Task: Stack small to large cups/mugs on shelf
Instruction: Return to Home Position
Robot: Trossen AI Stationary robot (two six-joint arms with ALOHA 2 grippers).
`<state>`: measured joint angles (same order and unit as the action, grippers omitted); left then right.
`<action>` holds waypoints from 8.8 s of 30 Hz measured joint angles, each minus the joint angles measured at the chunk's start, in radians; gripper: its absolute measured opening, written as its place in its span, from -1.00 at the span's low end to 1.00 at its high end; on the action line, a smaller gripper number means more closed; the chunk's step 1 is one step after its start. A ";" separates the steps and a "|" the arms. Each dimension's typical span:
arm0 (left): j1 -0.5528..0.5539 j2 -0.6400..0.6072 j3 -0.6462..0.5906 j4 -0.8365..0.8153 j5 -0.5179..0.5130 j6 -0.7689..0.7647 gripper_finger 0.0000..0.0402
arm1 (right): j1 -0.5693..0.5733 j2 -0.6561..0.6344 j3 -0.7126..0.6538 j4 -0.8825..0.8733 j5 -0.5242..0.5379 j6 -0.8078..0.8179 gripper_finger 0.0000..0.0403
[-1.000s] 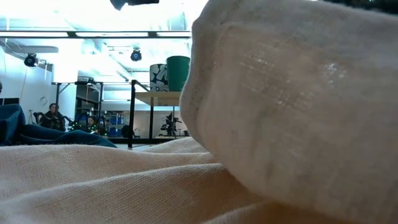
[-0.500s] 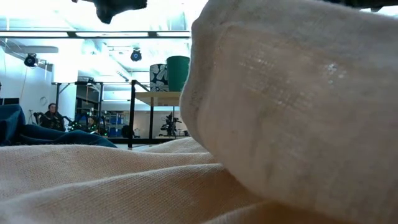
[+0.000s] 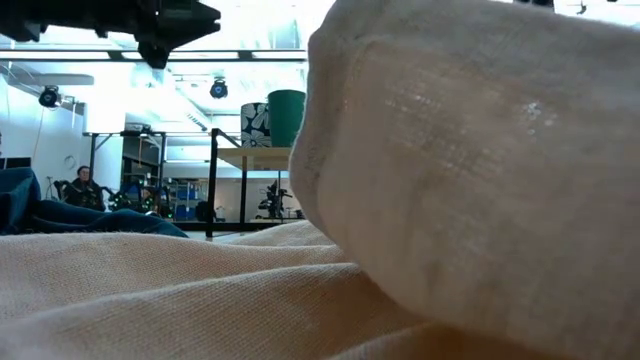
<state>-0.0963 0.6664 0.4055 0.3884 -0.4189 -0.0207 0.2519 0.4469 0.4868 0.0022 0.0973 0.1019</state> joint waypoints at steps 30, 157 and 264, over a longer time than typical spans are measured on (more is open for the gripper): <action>-0.003 -0.163 -0.228 -0.039 -0.008 0.027 -0.47 | 0.012 0.006 -0.393 0.457 0.245 0.199 -0.27; -0.002 0.498 -0.240 0.678 -0.034 0.051 -0.47 | -0.207 0.165 -0.478 0.255 0.240 -0.374 -0.26; 0.059 0.498 -0.229 0.703 -0.035 0.052 -0.47 | -0.207 0.236 -0.477 0.245 0.138 -0.345 -0.26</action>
<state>-0.0372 1.1645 0.1764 1.0916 -0.4538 0.0315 0.0452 0.6827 0.0097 0.2474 0.2356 -0.2432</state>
